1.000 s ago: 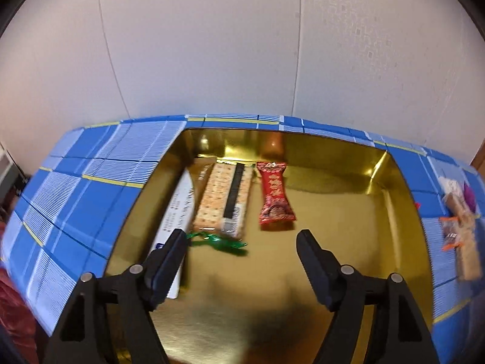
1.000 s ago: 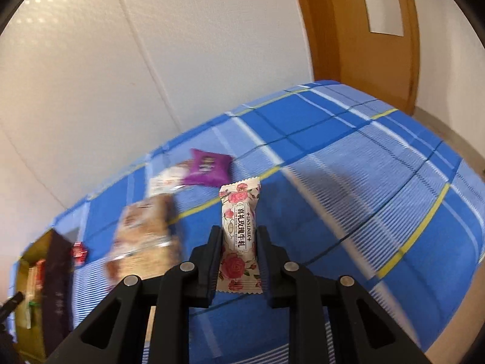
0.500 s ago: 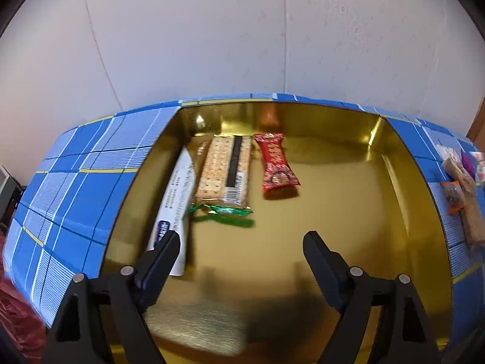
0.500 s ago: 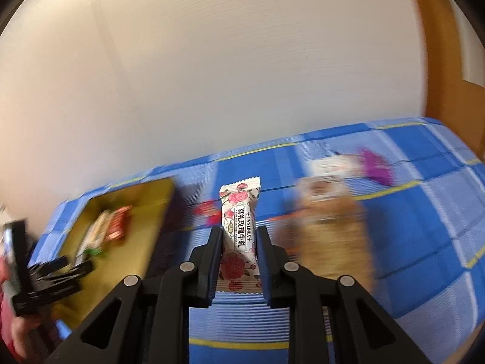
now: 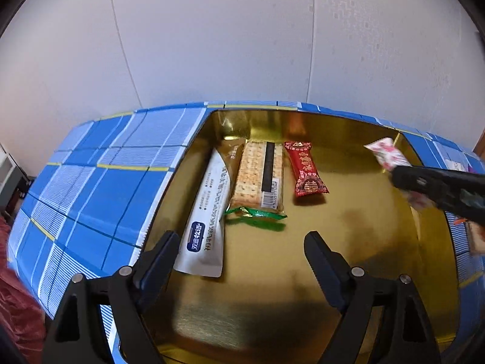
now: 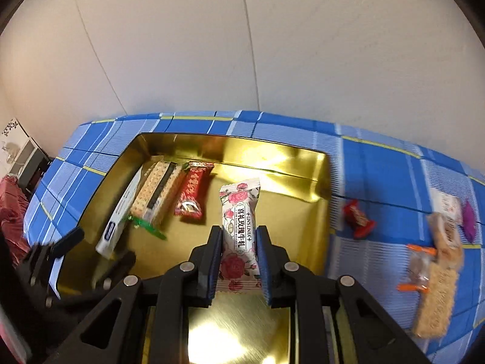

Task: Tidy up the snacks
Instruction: 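Carry the pink floral bar into the gold tray and open the right tool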

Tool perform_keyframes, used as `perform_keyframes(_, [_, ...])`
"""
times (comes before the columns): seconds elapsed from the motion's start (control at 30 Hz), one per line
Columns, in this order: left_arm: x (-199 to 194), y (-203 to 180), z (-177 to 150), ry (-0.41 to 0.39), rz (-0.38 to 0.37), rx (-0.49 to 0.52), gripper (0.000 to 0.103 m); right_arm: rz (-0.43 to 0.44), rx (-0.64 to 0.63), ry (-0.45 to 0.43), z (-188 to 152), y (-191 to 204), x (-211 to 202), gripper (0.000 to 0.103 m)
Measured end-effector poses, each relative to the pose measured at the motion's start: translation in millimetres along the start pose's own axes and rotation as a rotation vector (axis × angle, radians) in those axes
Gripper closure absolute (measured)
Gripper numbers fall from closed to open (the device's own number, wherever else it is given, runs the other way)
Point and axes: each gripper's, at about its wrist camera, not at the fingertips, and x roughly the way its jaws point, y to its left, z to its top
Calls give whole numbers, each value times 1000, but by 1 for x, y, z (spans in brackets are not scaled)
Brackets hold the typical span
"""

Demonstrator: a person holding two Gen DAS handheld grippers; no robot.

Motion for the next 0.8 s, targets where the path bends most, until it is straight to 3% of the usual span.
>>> perform_keyframes(0.37, [12,15,2,31,-19,-88,18,-10,121,85,32,-6,60,80])
perform_keyframes(0.57, [19,19,1,65,-20,-122,18,34,171,107,39,-4,80,75])
perform_keyframes(0.63, [18,22,1,51,-34,-136,18,24,172,114,40,-2,82,68])
perform_keyframes(0.8, [18,22,2,47,-34,-142,18,48,144,48,35,-9,56,66])
